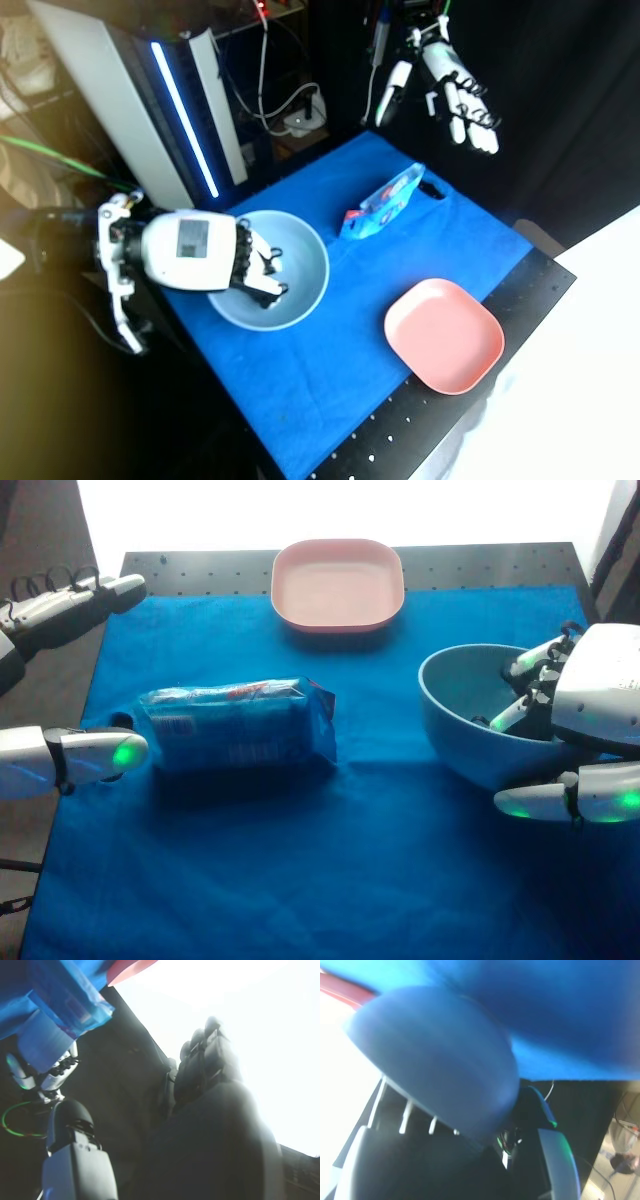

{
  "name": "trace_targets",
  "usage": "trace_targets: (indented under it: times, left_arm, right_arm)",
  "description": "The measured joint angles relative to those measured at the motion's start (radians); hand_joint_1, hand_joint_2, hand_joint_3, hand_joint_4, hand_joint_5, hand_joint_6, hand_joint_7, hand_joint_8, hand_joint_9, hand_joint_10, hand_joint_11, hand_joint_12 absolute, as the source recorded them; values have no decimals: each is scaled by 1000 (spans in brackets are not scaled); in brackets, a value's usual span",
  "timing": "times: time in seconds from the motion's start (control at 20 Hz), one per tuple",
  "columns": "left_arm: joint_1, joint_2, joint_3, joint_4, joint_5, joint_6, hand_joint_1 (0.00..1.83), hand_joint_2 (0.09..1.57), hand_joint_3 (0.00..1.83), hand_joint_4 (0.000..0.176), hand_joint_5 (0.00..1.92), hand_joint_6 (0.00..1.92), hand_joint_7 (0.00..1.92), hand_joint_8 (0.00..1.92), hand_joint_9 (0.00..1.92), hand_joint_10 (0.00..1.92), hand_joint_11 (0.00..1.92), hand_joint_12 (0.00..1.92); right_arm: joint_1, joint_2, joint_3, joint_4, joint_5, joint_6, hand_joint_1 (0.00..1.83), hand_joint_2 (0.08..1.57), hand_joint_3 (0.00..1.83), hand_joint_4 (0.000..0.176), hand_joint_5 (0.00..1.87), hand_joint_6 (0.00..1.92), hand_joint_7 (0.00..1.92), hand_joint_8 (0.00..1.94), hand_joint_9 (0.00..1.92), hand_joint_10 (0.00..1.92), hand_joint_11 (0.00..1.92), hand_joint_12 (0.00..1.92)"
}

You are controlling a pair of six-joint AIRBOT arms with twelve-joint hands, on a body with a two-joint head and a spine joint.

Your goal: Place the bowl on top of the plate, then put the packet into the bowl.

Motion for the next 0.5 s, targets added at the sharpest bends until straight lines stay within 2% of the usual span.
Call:
trace_targets:
  times: [0.05, 0.2, 0.25, 0.3, 0.4, 0.45, 0.5]
  left_arm:
    - [0, 0, 0, -2, 0, 0, 550, 993, 0, 91, 155, 0, 89, 1, 88, 2, 0, 264]
    - [6, 0, 0, -2, -5, -3, 546, 993, 0, 91, 153, 1, 83, 1, 78, 2, 0, 185]
    - [6, 0, 0, -3, 0, -3, 546, 993, 0, 91, 153, 1, 83, 1, 78, 2, 0, 185]
    - [6, 0, 0, -4, -2, -3, 550, 998, 2, 85, 159, 3, 82, 1, 80, 2, 0, 212]
    - [6, 0, 0, -3, -9, -4, 559, 1000, 2, 83, 160, 2, 84, 1, 81, 2, 0, 219]
    - [8, 0, 0, -4, -11, -4, 594, 995, 0, 87, 157, 1, 73, 0, 75, 0, 0, 244]
    - [12, 0, 0, -6, -14, -4, 594, 995, 0, 87, 157, 1, 73, 0, 75, 0, 0, 244]
  right_arm:
    - [6, 0, 0, -2, 2, 0, 122, 1458, 2, 0, 1194, 1919, 1560, 1933, 1705, 1914, 1640, 1919]
    - [19, -6, 0, -27, -30, 6, 123, 1490, 6, 0, 1121, 1921, 1541, 1941, 1735, 1921, 1726, 1921]
    - [19, -10, 0, -34, -51, 5, 123, 1490, 6, 0, 1121, 1921, 1541, 1941, 1735, 1921, 1726, 1921]
    - [23, -11, 0, -31, -58, 5, 157, 1552, 12, 0, 1039, 1921, 1527, 1941, 1707, 1921, 1680, 1921]
    - [37, -11, 4, -24, -59, 5, 228, 1566, 7, 0, 1042, 1921, 1541, 1941, 1714, 1921, 1697, 1921]
    - [40, -11, 6, -19, -59, 5, 381, 1571, 32, 0, 1004, 1921, 1556, 1941, 1714, 1921, 1720, 1921]
    - [46, -11, 6, -26, -59, 5, 381, 1571, 32, 0, 1004, 1921, 1556, 1941, 1714, 1921, 1720, 1921]
